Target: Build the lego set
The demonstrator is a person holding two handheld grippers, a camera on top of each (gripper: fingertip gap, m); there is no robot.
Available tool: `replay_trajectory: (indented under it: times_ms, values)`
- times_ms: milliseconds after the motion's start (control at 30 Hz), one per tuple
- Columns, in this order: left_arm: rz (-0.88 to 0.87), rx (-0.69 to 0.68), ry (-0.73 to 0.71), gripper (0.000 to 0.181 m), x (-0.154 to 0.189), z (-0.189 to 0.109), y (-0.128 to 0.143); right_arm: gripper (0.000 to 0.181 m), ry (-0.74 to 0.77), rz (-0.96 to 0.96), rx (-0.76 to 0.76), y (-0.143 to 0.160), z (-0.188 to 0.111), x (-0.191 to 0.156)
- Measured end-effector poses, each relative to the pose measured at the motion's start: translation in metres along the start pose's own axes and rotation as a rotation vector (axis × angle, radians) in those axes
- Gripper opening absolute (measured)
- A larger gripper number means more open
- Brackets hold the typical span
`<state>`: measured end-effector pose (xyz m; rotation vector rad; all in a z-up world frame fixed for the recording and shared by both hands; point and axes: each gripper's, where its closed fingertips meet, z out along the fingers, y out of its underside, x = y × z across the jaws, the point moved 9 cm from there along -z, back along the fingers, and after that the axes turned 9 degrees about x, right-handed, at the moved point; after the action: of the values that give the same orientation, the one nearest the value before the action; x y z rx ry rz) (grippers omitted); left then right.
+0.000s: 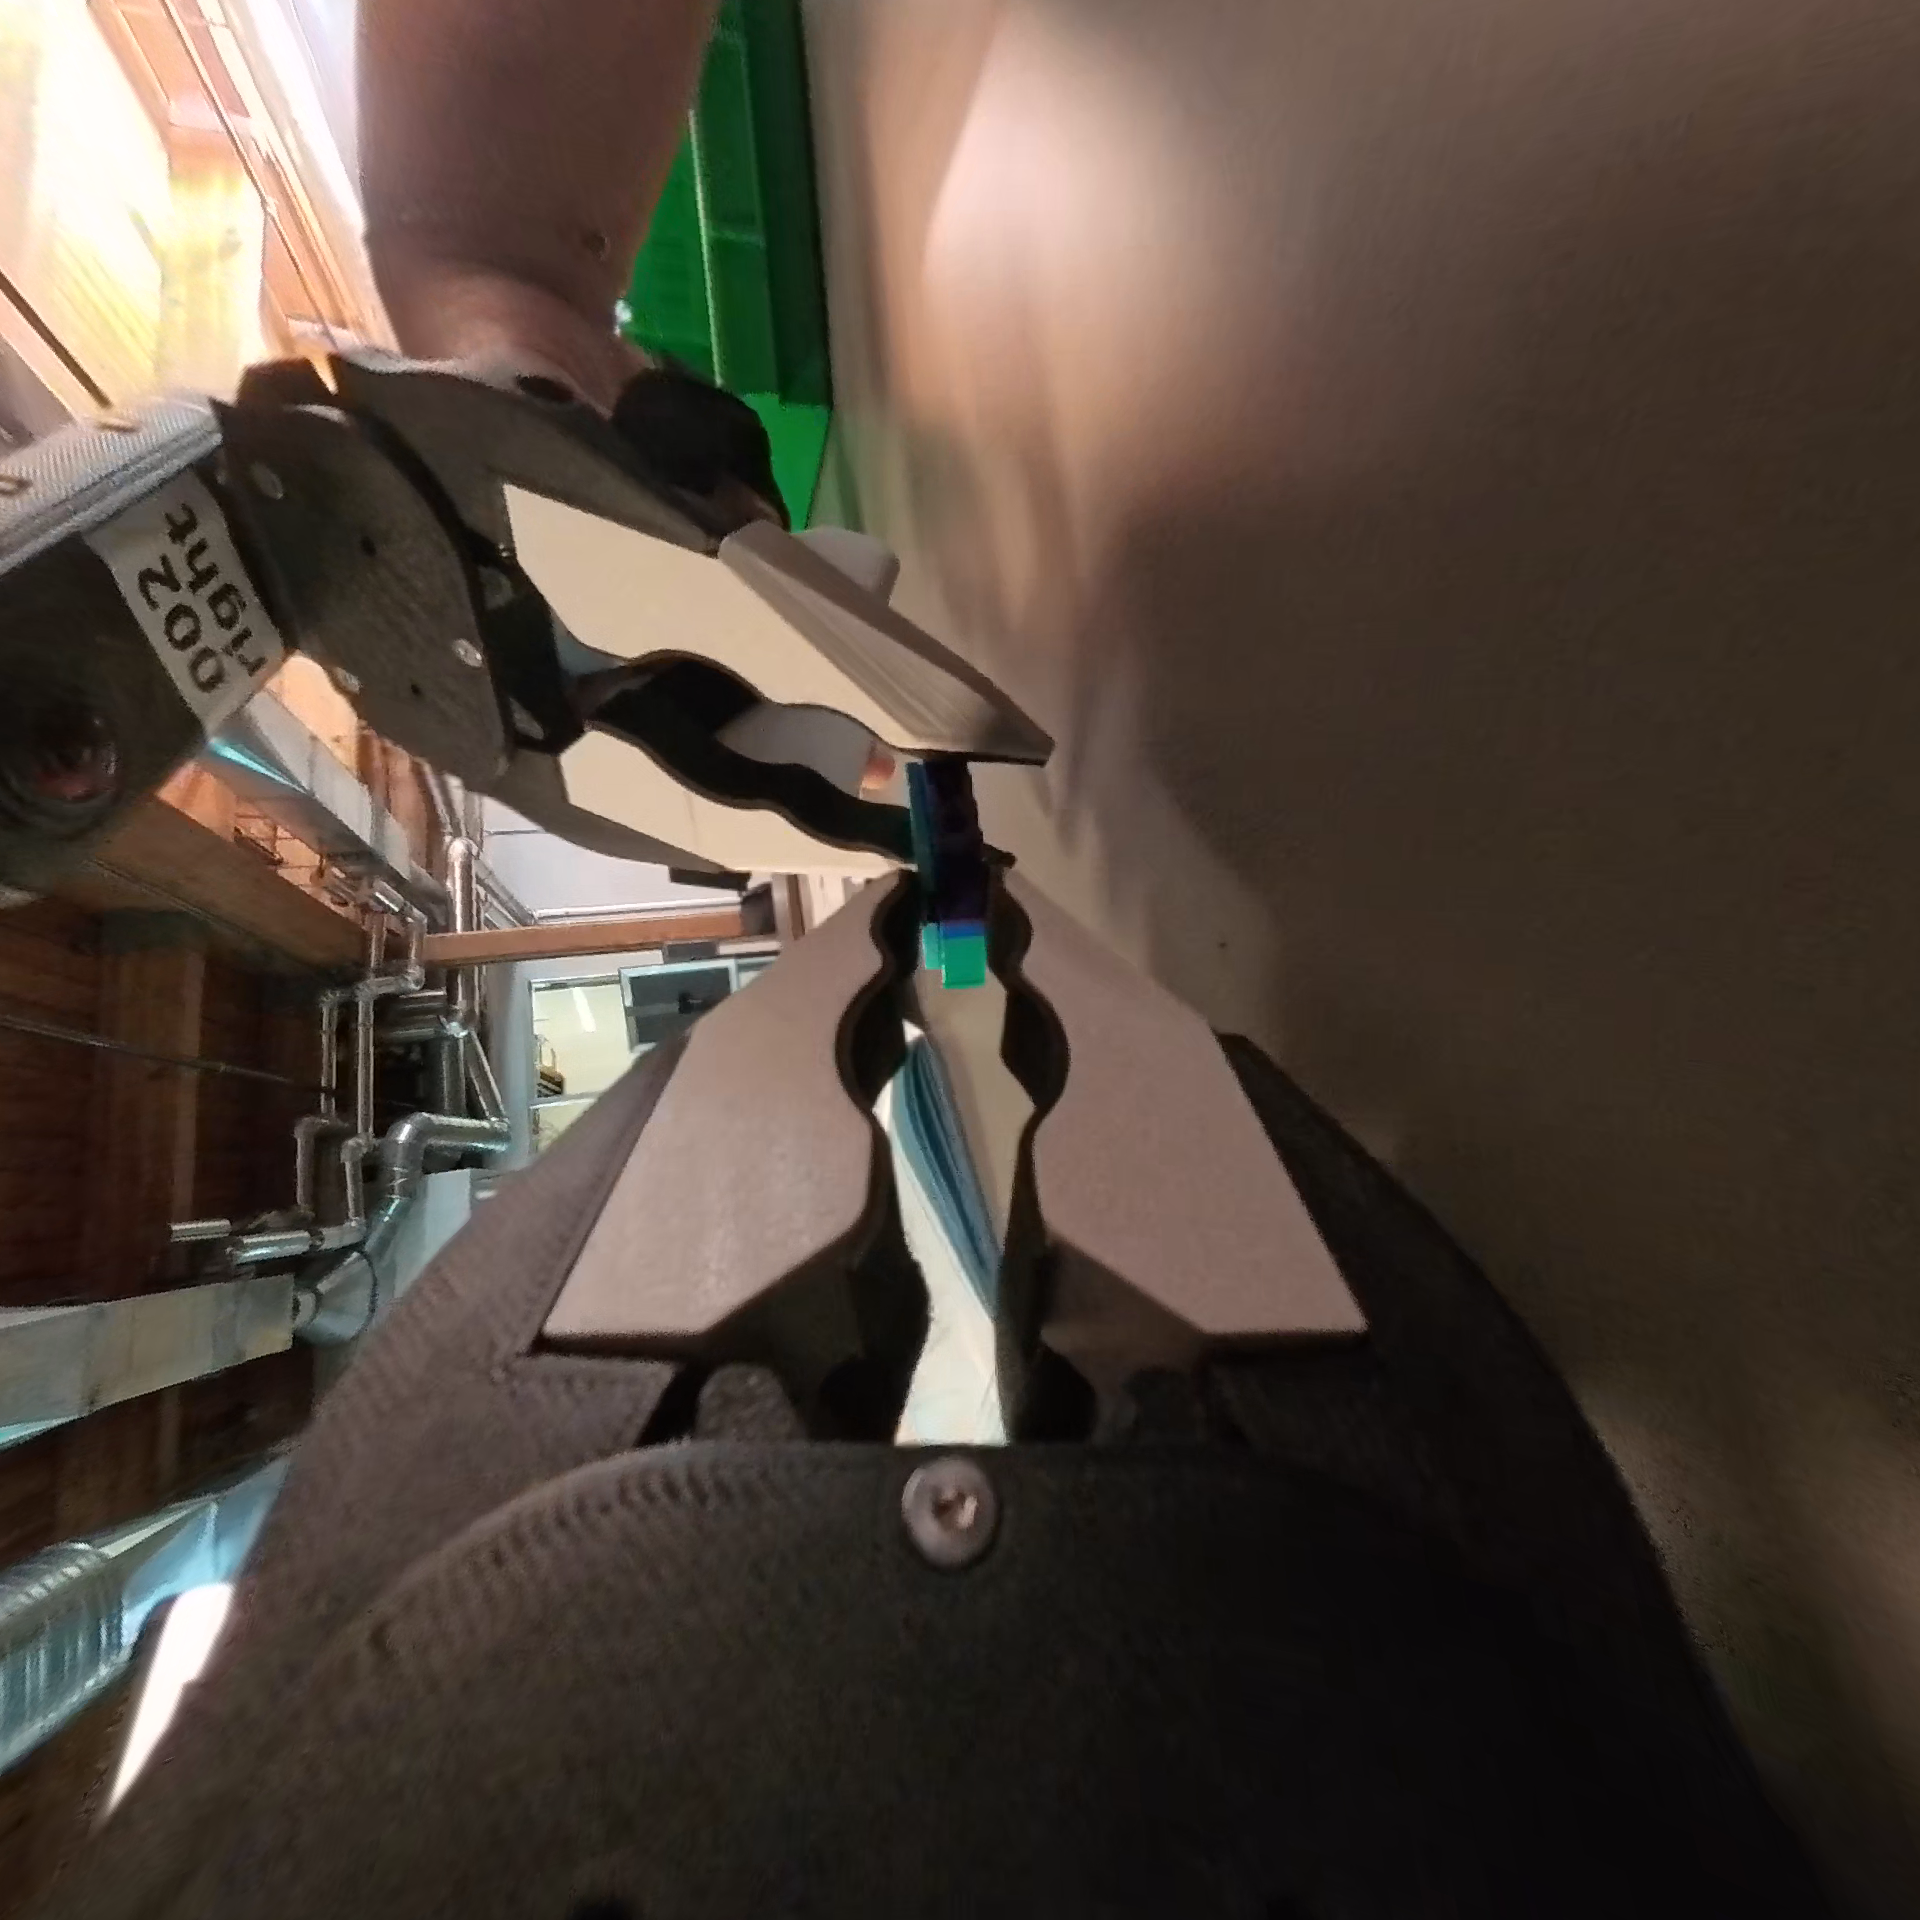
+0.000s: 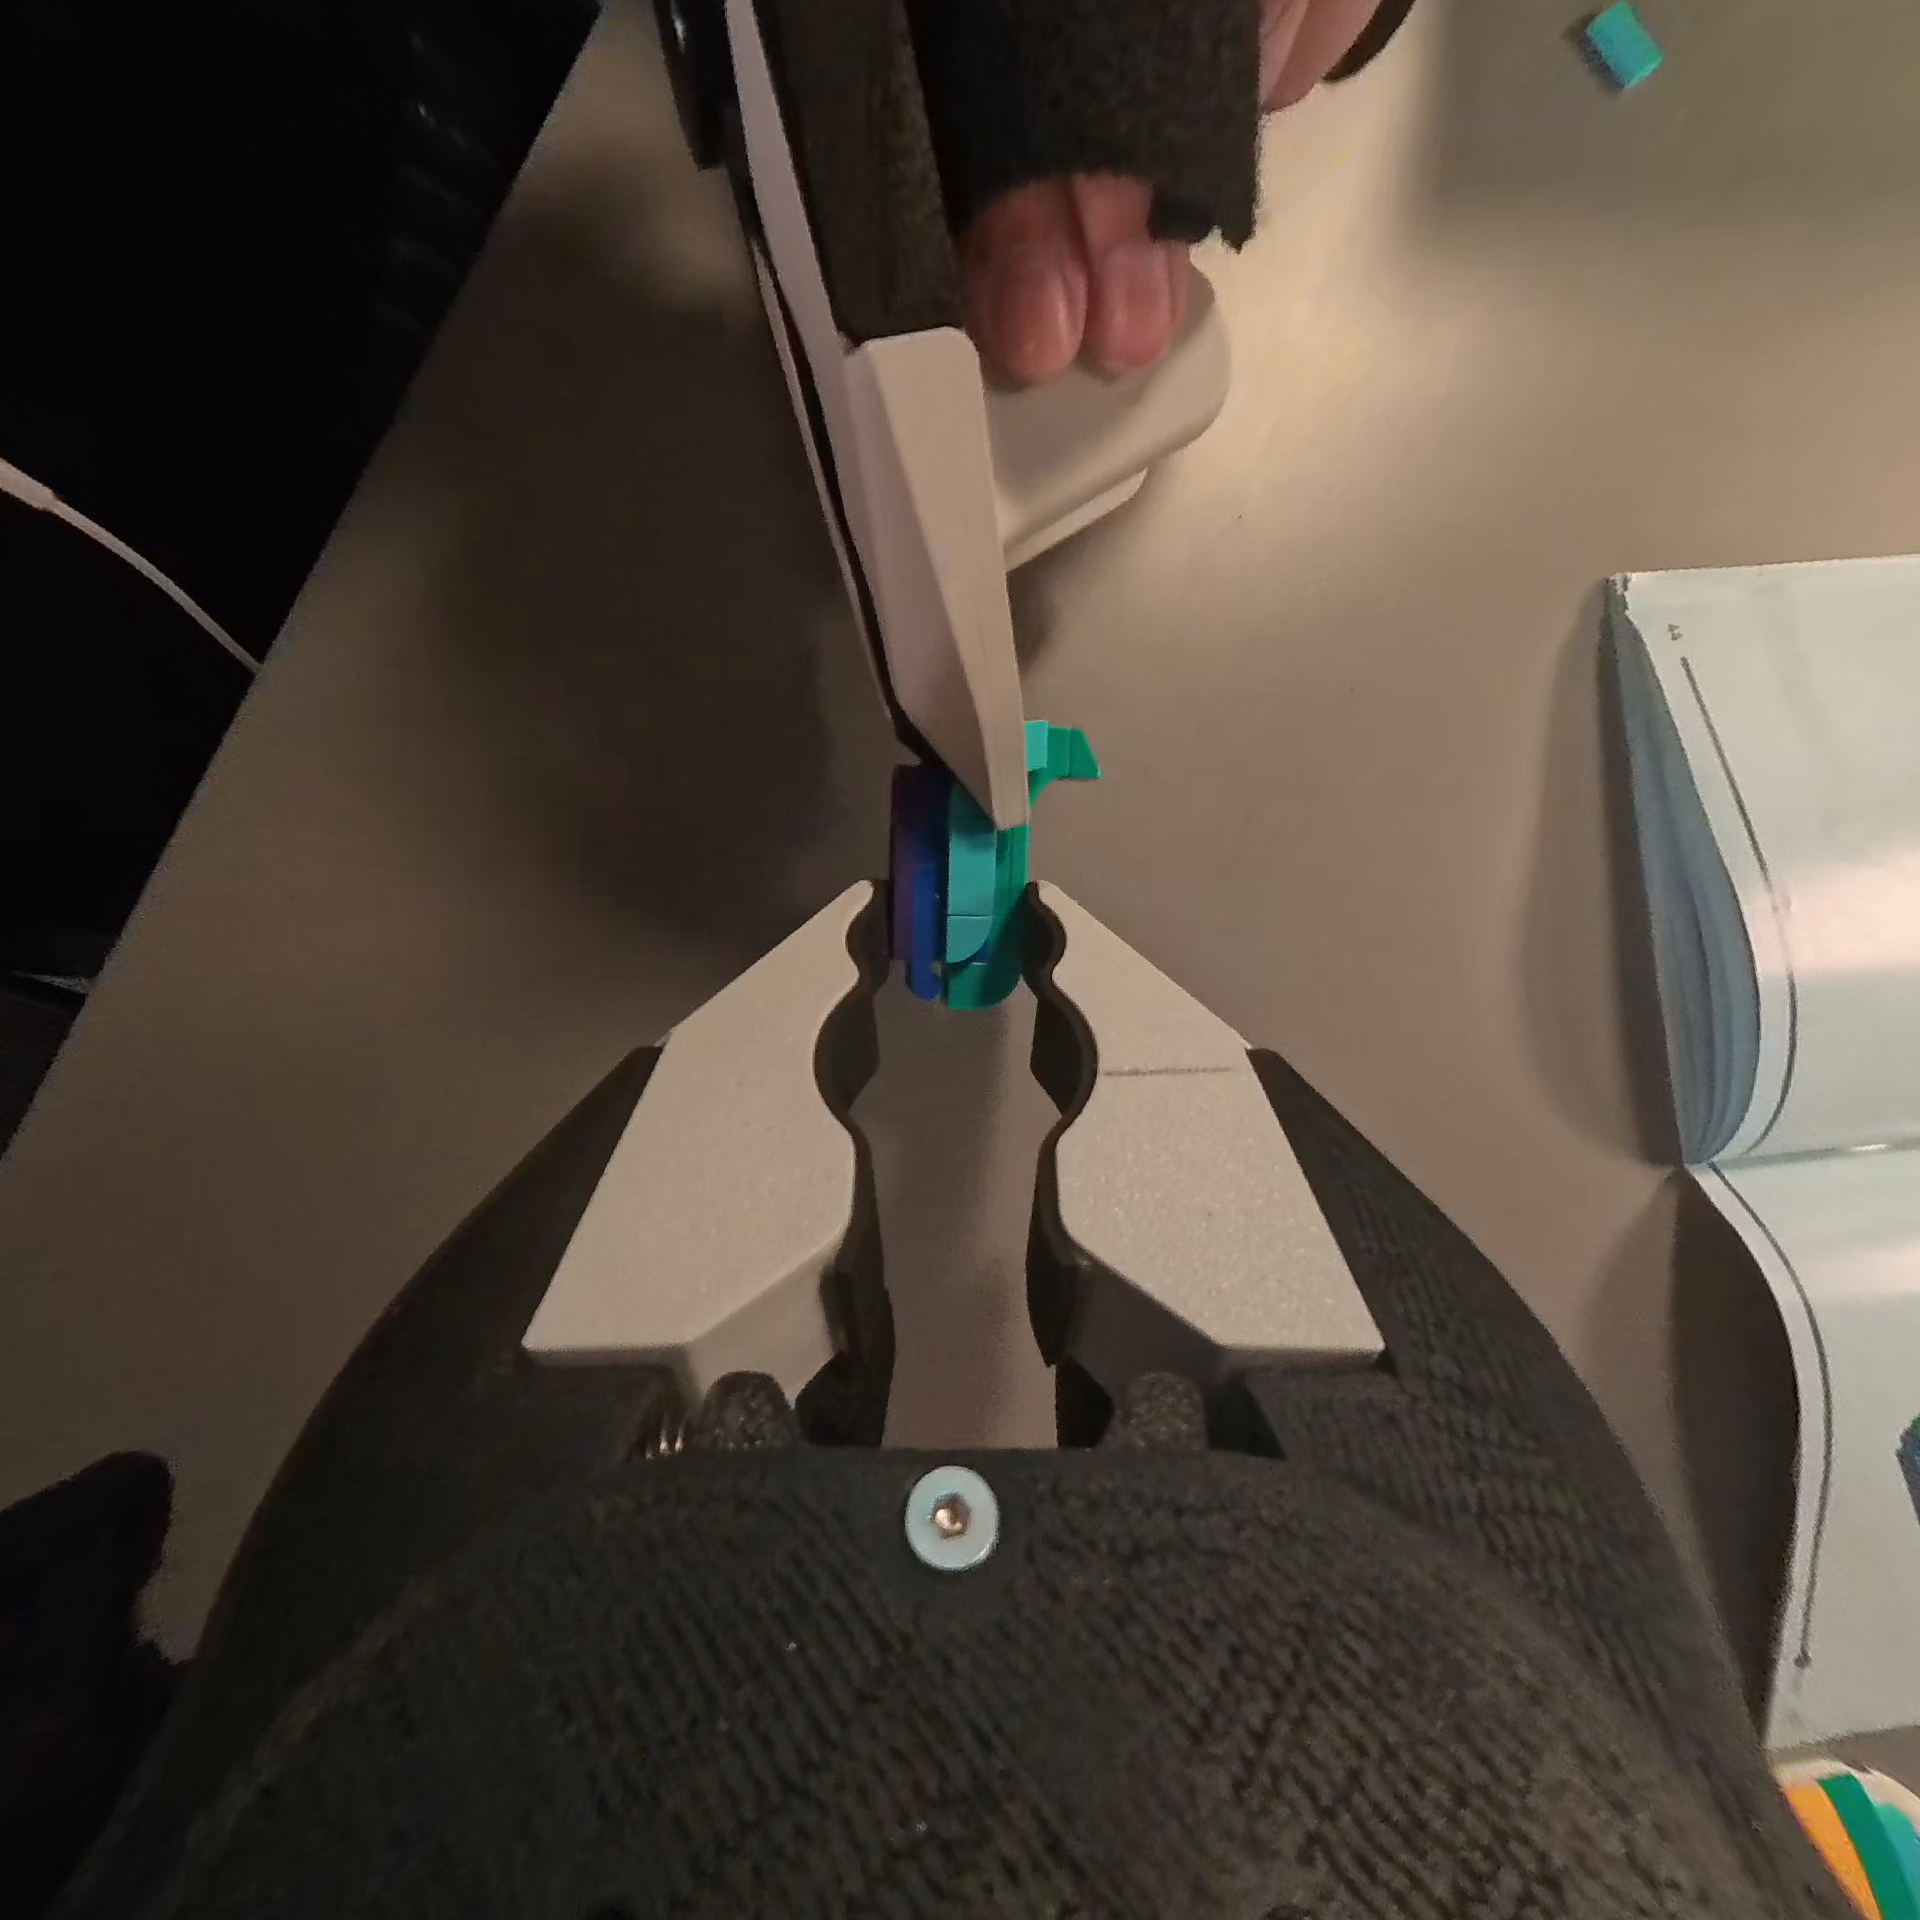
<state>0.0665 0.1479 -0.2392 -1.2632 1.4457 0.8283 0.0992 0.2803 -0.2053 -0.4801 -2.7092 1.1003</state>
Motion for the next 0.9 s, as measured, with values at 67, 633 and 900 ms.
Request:
replay_trajectory:
  times_ms: [67,633,900]
  values:
    - [-0.033,0.004,0.001,0.012,0.000,0.000,0.002,0.023,0.002,0.008,0.011,0.001,0.001,0.002]
    - [-0.704,0.111,-0.131,0.059,-0.035,-0.028,0.045,0.023,0.377,-0.236,0.161,-0.013,-0.009,0.016]
    - [-1.279,0.411,-0.192,0.065,-0.059,-0.045,0.069,0.023,1.063,-0.907,0.148,-0.036,-0.012,0.009]
